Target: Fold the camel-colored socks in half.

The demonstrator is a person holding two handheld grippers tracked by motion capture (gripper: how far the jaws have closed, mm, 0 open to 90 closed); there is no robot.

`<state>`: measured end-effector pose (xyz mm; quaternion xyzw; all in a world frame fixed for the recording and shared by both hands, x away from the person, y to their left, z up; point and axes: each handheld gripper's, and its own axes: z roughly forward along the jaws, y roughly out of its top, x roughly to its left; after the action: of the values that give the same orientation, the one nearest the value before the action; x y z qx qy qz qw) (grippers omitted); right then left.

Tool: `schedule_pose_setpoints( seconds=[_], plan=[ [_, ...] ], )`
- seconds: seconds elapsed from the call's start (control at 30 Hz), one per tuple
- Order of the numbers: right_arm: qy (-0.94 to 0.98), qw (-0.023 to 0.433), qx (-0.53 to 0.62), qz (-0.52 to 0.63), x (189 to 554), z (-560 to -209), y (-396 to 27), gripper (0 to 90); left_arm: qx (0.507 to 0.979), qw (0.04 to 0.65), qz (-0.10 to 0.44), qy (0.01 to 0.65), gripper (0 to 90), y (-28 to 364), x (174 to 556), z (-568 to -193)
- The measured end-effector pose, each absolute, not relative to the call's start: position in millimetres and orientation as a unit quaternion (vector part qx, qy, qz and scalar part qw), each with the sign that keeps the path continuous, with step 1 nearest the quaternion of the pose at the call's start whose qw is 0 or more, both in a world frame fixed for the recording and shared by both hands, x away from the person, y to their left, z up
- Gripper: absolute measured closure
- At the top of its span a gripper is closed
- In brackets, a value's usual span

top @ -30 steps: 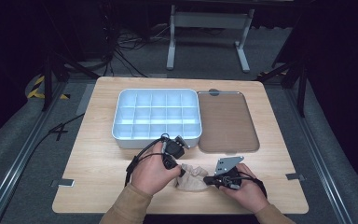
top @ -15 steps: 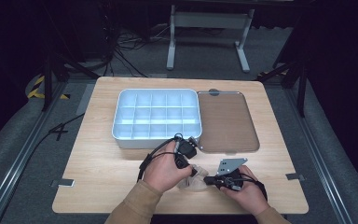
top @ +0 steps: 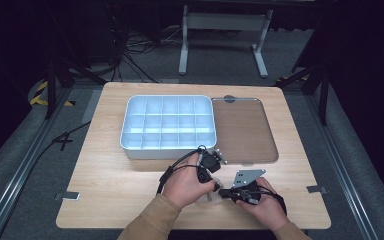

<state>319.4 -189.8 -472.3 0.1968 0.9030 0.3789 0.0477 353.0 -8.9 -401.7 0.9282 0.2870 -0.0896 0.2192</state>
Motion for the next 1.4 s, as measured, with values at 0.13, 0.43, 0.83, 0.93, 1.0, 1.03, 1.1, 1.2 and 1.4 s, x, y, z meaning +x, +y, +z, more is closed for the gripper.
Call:
schedule_pose_setpoints(
  seconds=[0.13, 0.43, 0.83, 0.93, 1.0, 1.03, 1.1, 1.2, 1.4],
  plan=[
    [0.902, 0.05, 0.198, 0.38, 319, -472, -190, 89.5, 0.927, 0.216, -0.088, 0.293, 83.8, -12, 354, -408],
    [0.901, 0.05, 0.21, 0.377, 317, -472, -189, 89.4, 0.918, 0.219, -0.068, 0.322, 83.9, -11, 356, -410],
    [0.901, 0.052, 0.209, 0.376, 317, -471, -190, 89.0, 0.922, 0.218, -0.081, 0.309, 77.4, -19, 353, -415],
    [0.9, 0.037, 0.216, 0.378, 317, -470, -191, 82.4, 0.919, 0.235, -0.074, 0.306, 66.6, -17, 353, -415],
    [0.897, 0.03, 0.224, 0.38, 319, -468, -194, 80.1, 0.917, 0.253, -0.067, 0.301, 60.4, -15, 352, -413],
    [0.896, 0.032, 0.228, 0.38, 319, -464, -197, 79.7, 0.916, 0.258, -0.068, 0.301, 57.3, -14, 352, -412],
    [0.891, 0.036, 0.237, 0.385, 320, -458, -202, 79.3, 0.911, 0.272, -0.066, 0.303, 55.1, -8, 350, -406],
    [0.884, 0.043, 0.248, 0.394, 319, -446, -211, 78.6, 0.903, 0.296, -0.052, 0.307, 53.7, 4, 349, -395],
    [0.875, 0.054, 0.247, 0.412, 317, -428, -213, 80.2, 0.896, 0.3, -0.016, 0.328, 52.4, 27, 344, -382]
  ],
)
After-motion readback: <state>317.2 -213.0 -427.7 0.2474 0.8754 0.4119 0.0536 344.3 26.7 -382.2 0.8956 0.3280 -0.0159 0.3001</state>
